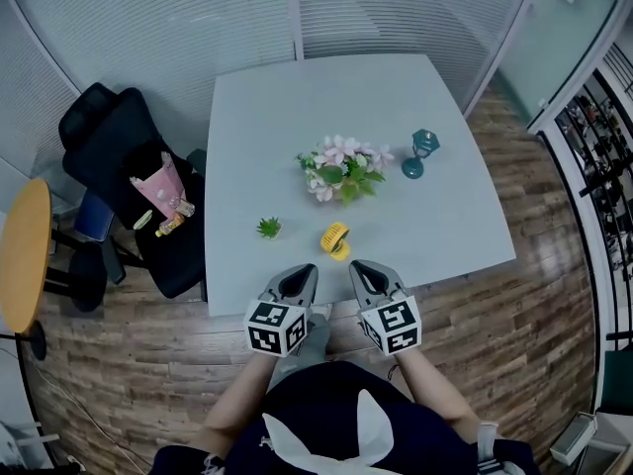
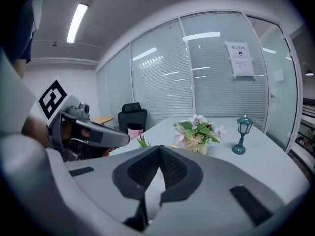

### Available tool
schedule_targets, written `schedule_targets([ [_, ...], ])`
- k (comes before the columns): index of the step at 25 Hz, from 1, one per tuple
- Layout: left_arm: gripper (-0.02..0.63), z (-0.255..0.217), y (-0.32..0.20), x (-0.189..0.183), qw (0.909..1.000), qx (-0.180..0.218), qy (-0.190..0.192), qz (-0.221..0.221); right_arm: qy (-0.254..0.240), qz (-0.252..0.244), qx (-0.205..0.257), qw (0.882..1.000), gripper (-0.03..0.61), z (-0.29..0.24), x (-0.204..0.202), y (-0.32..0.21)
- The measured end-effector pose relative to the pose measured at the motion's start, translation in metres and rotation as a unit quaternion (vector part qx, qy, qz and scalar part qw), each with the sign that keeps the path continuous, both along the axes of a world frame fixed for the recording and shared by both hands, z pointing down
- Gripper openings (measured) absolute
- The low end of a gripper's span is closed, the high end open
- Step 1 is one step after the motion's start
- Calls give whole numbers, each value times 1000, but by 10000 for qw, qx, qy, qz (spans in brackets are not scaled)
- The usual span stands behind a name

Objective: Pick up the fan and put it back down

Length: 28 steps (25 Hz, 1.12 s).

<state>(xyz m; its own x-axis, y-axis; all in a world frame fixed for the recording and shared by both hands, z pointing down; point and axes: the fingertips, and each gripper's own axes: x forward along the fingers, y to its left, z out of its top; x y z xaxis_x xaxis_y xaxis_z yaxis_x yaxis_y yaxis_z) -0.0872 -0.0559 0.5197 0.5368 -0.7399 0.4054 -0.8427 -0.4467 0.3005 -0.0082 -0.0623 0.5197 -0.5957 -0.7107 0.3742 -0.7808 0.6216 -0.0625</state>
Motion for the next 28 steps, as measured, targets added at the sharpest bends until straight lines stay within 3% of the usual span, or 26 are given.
schedule_targets([
  [28,26,-9,67,18,9996,211,122,-105,-323,20,45,9995,2,-20,14,63],
])
